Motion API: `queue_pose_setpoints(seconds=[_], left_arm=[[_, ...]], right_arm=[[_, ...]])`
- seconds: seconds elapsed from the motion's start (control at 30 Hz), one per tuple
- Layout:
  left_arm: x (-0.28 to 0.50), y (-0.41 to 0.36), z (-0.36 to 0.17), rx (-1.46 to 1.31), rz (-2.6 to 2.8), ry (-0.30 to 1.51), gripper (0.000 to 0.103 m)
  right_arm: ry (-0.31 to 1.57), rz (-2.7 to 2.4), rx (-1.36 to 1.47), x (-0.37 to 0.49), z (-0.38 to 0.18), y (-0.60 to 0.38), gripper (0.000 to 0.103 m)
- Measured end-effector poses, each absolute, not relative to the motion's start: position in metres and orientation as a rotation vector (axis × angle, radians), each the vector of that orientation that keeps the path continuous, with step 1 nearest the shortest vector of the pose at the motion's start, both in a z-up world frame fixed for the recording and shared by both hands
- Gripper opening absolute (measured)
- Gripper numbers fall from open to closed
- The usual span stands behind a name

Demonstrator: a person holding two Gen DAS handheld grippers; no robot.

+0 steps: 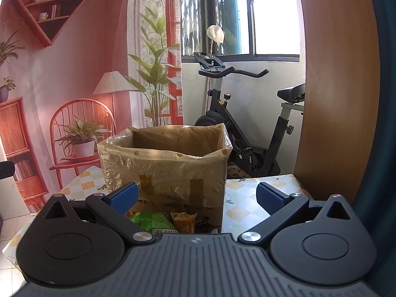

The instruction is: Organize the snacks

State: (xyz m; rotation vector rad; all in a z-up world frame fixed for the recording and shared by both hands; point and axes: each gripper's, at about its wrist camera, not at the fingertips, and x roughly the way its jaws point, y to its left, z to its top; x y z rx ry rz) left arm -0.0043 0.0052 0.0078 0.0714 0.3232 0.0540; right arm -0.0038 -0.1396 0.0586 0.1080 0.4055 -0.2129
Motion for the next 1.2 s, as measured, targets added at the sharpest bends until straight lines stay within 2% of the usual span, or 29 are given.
queue_pose_setpoints(seconds=[1.2], left_arm=[[-0.0011, 0.0037, 0.0035, 0.046, 0.032, 0.325, 0.101]], right_arm=[[0.400, -0.216, 0.109, -0.0042, 0.0608, -0.1424, 0.103]])
